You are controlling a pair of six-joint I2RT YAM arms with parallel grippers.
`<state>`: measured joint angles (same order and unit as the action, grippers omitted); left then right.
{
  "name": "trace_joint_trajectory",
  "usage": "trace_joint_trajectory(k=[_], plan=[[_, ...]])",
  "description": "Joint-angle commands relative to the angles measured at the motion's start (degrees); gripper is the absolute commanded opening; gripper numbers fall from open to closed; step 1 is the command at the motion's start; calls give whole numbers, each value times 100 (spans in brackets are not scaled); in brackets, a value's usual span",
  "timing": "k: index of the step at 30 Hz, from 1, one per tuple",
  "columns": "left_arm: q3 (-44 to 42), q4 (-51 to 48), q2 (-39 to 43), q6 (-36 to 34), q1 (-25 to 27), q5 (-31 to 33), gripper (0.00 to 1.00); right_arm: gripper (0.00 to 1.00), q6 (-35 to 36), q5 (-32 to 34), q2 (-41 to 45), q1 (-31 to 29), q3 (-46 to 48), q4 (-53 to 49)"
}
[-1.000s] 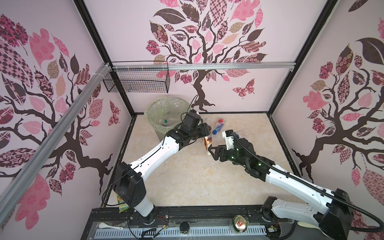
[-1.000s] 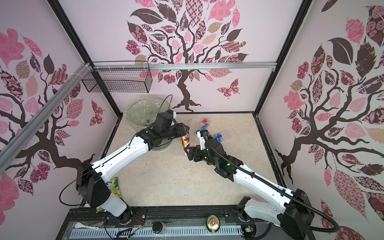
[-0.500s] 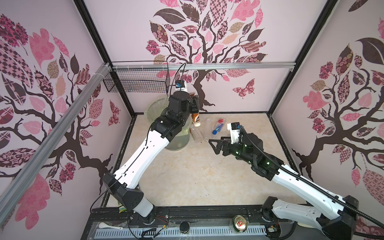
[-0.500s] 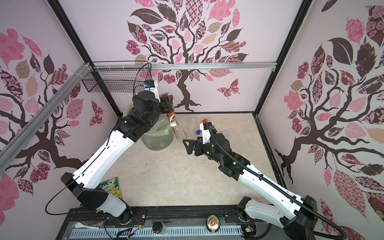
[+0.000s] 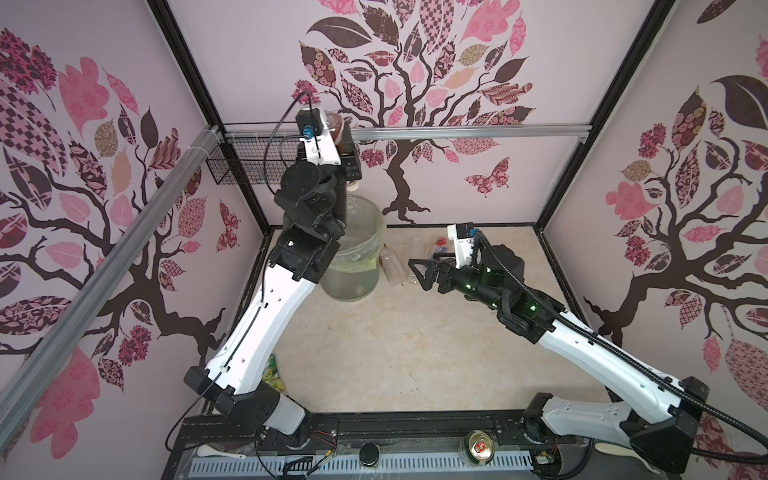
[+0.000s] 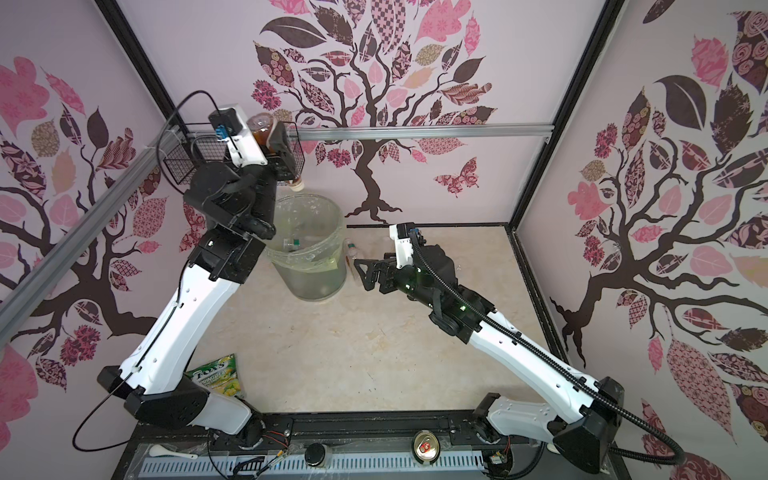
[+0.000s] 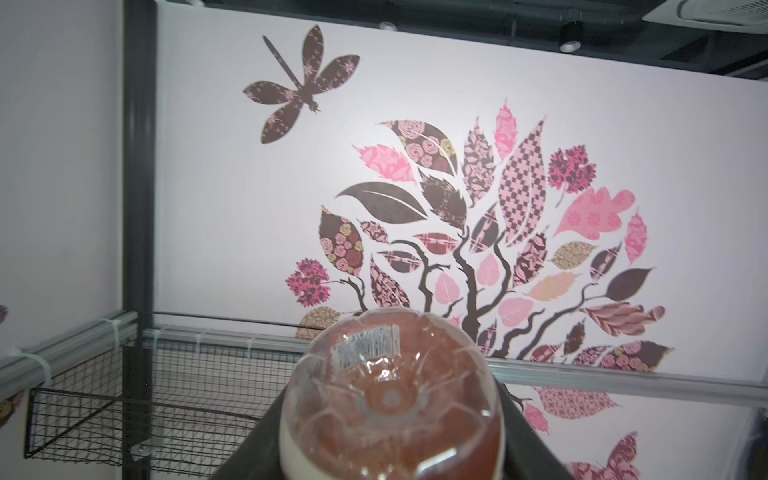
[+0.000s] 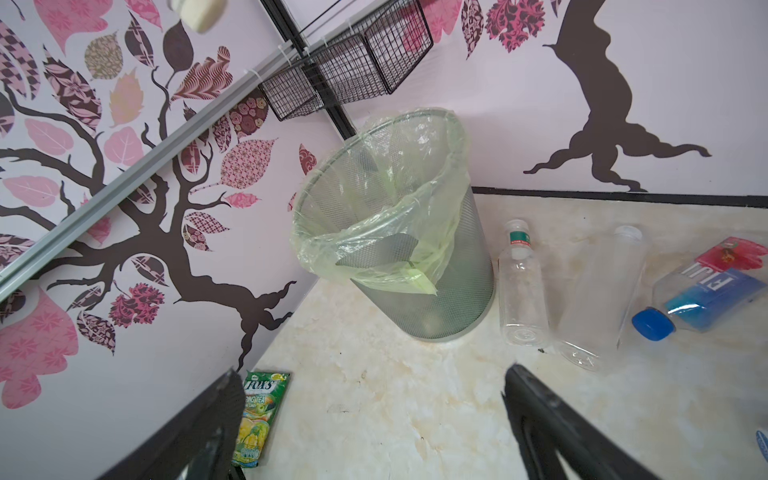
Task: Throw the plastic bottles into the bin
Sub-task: 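Raise the Nescafe bottle over the bin with left gripper, then open left gripper over the bin while right gripper moves to the blue-label bottle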
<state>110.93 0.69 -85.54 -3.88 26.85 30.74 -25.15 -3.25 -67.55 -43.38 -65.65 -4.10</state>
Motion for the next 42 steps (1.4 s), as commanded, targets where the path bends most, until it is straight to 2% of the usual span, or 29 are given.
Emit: trace_joint_trajectory(k=[1,5,8,11,15,21,27,29,31,34,38,42], plan=[[-445,-58,-141,677,-500,-390,54,100,-23,-92,-106,-14,61,144],[-1139,-373,-343,1178,-707,-530,65,100,-95,-167,-105,-22,133,176],[-1755,-404,-229,1647,-708,-786,84,100,-91,-169,-44,-20,167,146],[-1967,-594,-63,1928,-687,-1058,98,100,-94,-133,26,-21,219,107],[-1936,-768,134,1987,-664,-943,98,100,-147,-98,119,-20,318,126],[-1602,-1119,243,2077,-599,-1201,98,100,-232,49,280,-18,542,135],[-1534,-1459,343,2049,-96,-1256,98,100,-85,644,432,25,666,-160],[-1545,-1647,353,2142,127,-1414,98,99,-74,802,412,222,665,-317],[-1624,-1839,372,2457,276,-1795,98,99,-226,822,359,583,670,-516],[-1851,-2002,437,2829,553,-1978,98,100,-358,1063,243,1169,733,-720],[-2168,-2003,554,2729,1173,-1819,98,100,-483,1375,-66,1671,801,-765],[-2547,-2008,664,2846,1679,-1792,98,99,-988,1435,-527,2176,980,-528]])
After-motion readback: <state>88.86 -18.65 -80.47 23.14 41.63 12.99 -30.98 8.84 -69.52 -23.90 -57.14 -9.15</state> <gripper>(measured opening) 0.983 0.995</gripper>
